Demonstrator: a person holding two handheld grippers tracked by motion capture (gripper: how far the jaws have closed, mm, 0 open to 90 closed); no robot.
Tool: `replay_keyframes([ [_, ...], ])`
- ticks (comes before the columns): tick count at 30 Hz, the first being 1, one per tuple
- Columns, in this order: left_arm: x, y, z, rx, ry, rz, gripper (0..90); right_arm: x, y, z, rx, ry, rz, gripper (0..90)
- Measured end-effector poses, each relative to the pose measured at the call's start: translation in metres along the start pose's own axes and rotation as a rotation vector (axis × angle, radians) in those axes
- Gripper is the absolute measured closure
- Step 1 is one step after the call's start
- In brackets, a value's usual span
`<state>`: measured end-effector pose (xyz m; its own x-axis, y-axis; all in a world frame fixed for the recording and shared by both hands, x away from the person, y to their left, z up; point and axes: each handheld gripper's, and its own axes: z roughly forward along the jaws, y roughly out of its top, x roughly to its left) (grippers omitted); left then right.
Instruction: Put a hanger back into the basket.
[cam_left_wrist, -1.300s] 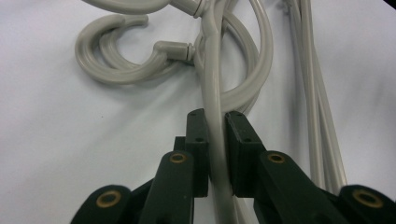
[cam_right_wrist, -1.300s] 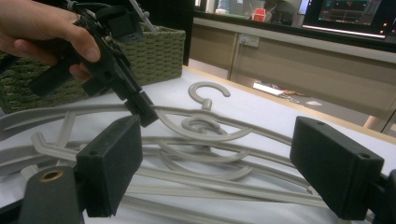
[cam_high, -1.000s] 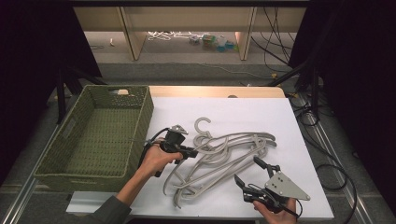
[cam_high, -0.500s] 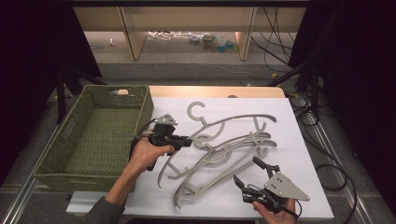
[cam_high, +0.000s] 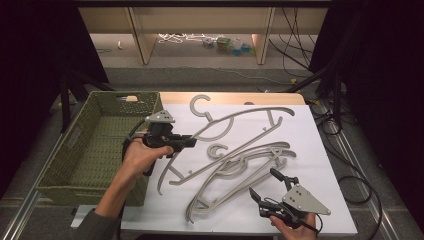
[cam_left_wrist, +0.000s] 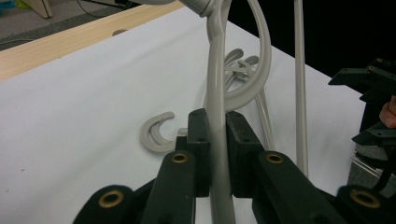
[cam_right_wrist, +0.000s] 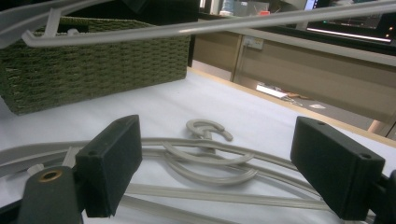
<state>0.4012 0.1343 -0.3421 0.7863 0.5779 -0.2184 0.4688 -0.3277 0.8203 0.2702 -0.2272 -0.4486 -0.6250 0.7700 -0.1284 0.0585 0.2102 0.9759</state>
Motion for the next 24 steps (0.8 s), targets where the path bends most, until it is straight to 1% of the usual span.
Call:
replay_keyframes([
  [2, 0.002, 0.002, -0.007, 0.007, -0.002, -0.004, 81.5, 0.000, 0.000, 0.000, 0.000, 0.003, -0.005, 17.5],
  [4, 0.005, 0.005, -0.015, 0.006, -0.026, -0.025, 81.5, 0.000, 0.000, 0.001, -0.005, 0.000, -0.001, 17.5],
  [5, 0.006, 0.007, -0.019, 0.006, -0.032, -0.029, 81.5, 0.001, -0.001, 0.000, 0.007, 0.011, 0.025, 17.5],
  [6, 0.007, 0.008, -0.023, 0.006, -0.034, -0.036, 81.5, 0.000, -0.001, 0.001, -0.008, 0.000, 0.001, 17.5],
  [8, 0.010, 0.012, -0.033, 0.014, -0.034, -0.038, 81.5, 0.002, 0.000, 0.000, 0.005, 0.001, 0.026, 17.5],
  [9, 0.011, 0.013, -0.037, 0.017, -0.036, -0.041, 81.5, 0.000, 0.000, 0.001, -0.009, -0.005, 0.004, 17.5],
  [10, 0.011, 0.014, -0.042, 0.018, -0.043, -0.047, 81.5, 0.000, 0.000, 0.001, -0.010, -0.004, 0.005, 17.5],
  [11, 0.012, 0.016, -0.046, 0.022, -0.057, -0.057, 81.5, 0.001, -0.001, 0.000, 0.016, 0.018, 0.026, 17.5],
  [12, 0.013, 0.017, -0.051, 0.026, -0.066, -0.057, 81.5, 0.001, -0.001, 0.000, 0.014, 0.013, 0.021, 17.5],
  [13, 0.013, 0.019, -0.056, 0.025, -0.067, -0.060, 81.5, 0.001, -0.001, 0.000, 0.014, 0.013, 0.021, 17.5],
  [14, 0.013, 0.020, -0.061, 0.033, -0.072, -0.054, 81.5, 0.001, -0.001, 0.001, 0.012, 0.009, 0.024, 17.5],
  [15, 0.014, 0.021, -0.066, 0.031, -0.072, -0.054, 81.5, 0.001, -0.001, 0.000, 0.014, 0.015, 0.026, 17.5],
  [17, 0.016, 0.022, -0.077, 0.022, -0.067, -0.060, 81.5, 0.002, -0.001, 0.001, 0.007, 0.005, 0.029, 17.5],
  [18, 0.018, 0.023, -0.082, 0.018, -0.062, -0.062, 81.5, 0.002, -0.001, 0.001, 0.011, 0.010, 0.026, 17.5],
  [19, 0.021, 0.023, -0.087, 0.016, -0.042, -0.050, 81.5, 0.002, -0.001, 0.001, 0.009, 0.008, 0.024, 17.5],
  [20, 0.025, 0.022, -0.095, 0.016, -0.038, -0.055, 81.5, 0.002, 0.000, 0.001, 0.010, 0.013, 0.027, 17.5],
  [21, 0.025, 0.021, -0.098, 0.016, -0.046, -0.070, 81.5, 0.000, 0.000, 0.002, -0.009, -0.001, -0.003, 17.5],
  [23, 0.029, 0.019, -0.106, 0.017, -0.047, -0.091, 81.6, 0.001, 0.000, 0.002, -0.009, -0.002, 0.005, 17.5],
  [24, 0.032, 0.017, -0.111, 0.012, -0.028, -0.085, 81.5, 0.001, 0.000, 0.002, -0.009, 0.000, 0.003, 17.5],
])
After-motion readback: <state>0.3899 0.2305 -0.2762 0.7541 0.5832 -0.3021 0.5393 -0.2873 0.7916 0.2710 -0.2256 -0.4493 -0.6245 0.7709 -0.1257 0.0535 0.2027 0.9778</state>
